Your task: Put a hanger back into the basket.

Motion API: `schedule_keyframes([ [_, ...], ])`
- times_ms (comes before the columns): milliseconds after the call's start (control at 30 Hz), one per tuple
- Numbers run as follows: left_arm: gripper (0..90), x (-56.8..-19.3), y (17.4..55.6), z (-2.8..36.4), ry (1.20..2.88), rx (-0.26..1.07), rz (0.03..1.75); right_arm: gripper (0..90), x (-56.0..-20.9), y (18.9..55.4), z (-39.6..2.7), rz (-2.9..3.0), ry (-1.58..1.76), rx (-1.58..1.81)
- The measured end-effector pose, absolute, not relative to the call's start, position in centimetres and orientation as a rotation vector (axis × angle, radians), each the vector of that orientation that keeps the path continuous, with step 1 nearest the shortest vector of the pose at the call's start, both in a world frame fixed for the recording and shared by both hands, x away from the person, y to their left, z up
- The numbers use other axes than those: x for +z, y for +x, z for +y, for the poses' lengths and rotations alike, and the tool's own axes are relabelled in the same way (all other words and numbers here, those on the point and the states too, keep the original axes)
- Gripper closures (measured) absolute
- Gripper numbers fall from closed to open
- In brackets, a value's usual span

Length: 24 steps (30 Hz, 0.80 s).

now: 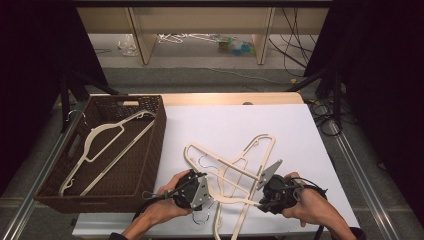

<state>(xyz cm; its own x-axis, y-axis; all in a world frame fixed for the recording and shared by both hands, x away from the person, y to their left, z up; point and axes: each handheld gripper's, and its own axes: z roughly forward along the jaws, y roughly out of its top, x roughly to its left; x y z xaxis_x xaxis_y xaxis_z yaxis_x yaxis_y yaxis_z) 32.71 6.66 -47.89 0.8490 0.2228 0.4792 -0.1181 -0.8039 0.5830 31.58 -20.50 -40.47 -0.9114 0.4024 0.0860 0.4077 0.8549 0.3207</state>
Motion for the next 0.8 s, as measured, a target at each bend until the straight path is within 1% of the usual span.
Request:
schedule_keyframes([
  [100, 34.7, -47.7, 32.6, 6.5, 2.381, 0.706, 0.01, 78.9, -40.5, 31.7, -20.6, -3.005, -0.638, -0.538],
  [167, 39.5, -47.5, 32.5, 6.4, 2.366, 0.706, -0.05, 78.9, -40.6, 31.8, -20.7, -3.0, -0.629, -0.541],
  [233, 44.0, -47.4, 32.5, 6.3, 2.37, 0.673, -0.11, 78.9, -40.7, 31.9, -20.9, -2.993, -0.613, -0.559],
  [267, 47.9, -47.2, 32.4, 6.2, 2.38, 0.652, -0.163, 78.9, -40.6, 32.0, -21.0, -2.993, -0.613, -0.56],
  [300, 54.0, -47.2, 32.4, 6.1, 2.38, 0.655, -0.187, 78.9, -40.5, 32.0, -21.2, -2.995, -0.606, -0.57],
  [333, 57.4, -47.1, 32.4, 6.0, 2.386, 0.651, -0.217, 79.0, -40.5, 32.1, -21.3, -2.993, -0.601, -0.577],
  [500, 67.0, -46.6, 32.1, 5.5, 2.382, 0.683, -0.347, 78.8, -40.5, 32.5, -22.0, -2.98, -0.603, -0.603],
  [600, 71.9, -46.0, 31.8, 5.3, 2.362, 0.742, -0.419, 78.0, -40.6, 32.7, -22.4, -2.974, -0.61, -0.605],
  [667, 75.3, -45.3, 31.7, 5.3, 2.346, 0.767, -0.451, 76.4, -40.7, 32.8, -22.6, -2.979, -0.626, -0.602],
  [700, 77.6, -45.1, 31.6, 5.2, 2.335, 0.78, -0.444, 74.3, -40.5, 32.8, -22.8, -2.966, -0.671, -0.628],
  [733, 78.7, -44.8, 31.6, 5.2, 2.323, 0.762, -0.437, 71.6, -40.3, 32.8, -22.9, -2.967, -0.685, -0.646],
  [800, 81.2, -44.2, 31.6, 5.2, 2.324, 0.789, -0.437, 65.8, -39.2, 32.8, -23.3, -2.984, -0.725, -0.713],
])
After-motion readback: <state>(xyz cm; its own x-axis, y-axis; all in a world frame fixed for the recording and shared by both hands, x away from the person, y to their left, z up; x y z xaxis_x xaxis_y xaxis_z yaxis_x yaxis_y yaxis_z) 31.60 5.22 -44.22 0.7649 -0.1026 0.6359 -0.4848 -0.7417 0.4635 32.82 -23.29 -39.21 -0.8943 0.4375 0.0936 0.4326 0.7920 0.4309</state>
